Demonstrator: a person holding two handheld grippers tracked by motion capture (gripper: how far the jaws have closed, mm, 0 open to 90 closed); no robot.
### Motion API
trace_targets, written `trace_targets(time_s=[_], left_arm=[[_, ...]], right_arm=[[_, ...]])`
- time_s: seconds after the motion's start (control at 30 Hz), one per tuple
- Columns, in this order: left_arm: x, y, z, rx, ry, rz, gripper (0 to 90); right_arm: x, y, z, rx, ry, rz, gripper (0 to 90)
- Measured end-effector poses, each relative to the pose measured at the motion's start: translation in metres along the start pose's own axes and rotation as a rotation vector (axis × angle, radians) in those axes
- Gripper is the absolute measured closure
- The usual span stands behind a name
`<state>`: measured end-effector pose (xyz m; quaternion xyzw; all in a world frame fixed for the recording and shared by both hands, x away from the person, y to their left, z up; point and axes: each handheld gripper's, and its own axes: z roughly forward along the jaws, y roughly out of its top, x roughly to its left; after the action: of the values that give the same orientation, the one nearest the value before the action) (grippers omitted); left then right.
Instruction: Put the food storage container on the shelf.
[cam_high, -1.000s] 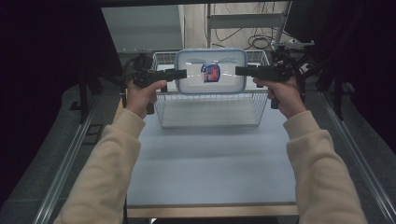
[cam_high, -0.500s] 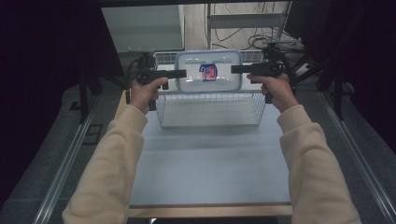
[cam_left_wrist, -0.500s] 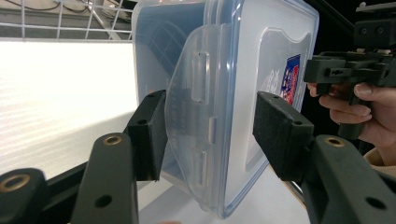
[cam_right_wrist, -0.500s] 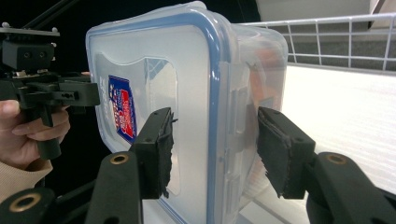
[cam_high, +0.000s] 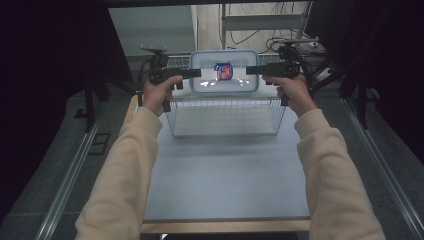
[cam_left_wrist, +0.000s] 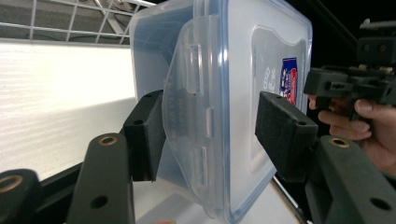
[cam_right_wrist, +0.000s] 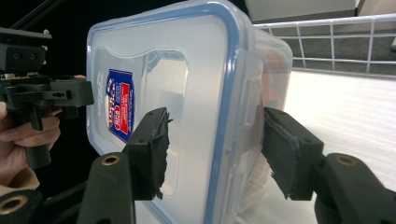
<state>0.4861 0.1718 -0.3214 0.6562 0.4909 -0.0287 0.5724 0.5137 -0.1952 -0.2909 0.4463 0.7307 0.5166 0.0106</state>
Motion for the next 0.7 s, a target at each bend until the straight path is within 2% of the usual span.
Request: trace_targets(time_s=[0.13, 0.2, 0.4, 0.6, 0.7], left_arm=[[0.004, 0.004, 0.004, 0.01, 0.008, -0.008, 41.4], [0.006, 0.005, 0.007, 0.007, 0.008, -0.026, 40.3], [0.011, 0.008, 0.013, 0.0, 0.007, -0.059, 37.8], [0.016, 0.008, 0.019, -0.006, 0.005, -0.079, 34.4], [0.018, 0.008, 0.022, -0.005, 0.005, -0.102, 31.3]], right_arm=[[-0.005, 0.001, 0.004, -0.009, 0.008, 0.04, 41.5], [-0.008, 0.002, 0.006, -0.012, 0.01, 0.057, 40.8], [-0.01, 0.004, 0.014, -0.014, -0.009, 0.081, 36.5], [-0.012, 0.004, 0.02, -0.02, -0.02, 0.13, 31.8], [-0.012, 0.003, 0.024, -0.015, -0.032, 0.153, 27.5]])
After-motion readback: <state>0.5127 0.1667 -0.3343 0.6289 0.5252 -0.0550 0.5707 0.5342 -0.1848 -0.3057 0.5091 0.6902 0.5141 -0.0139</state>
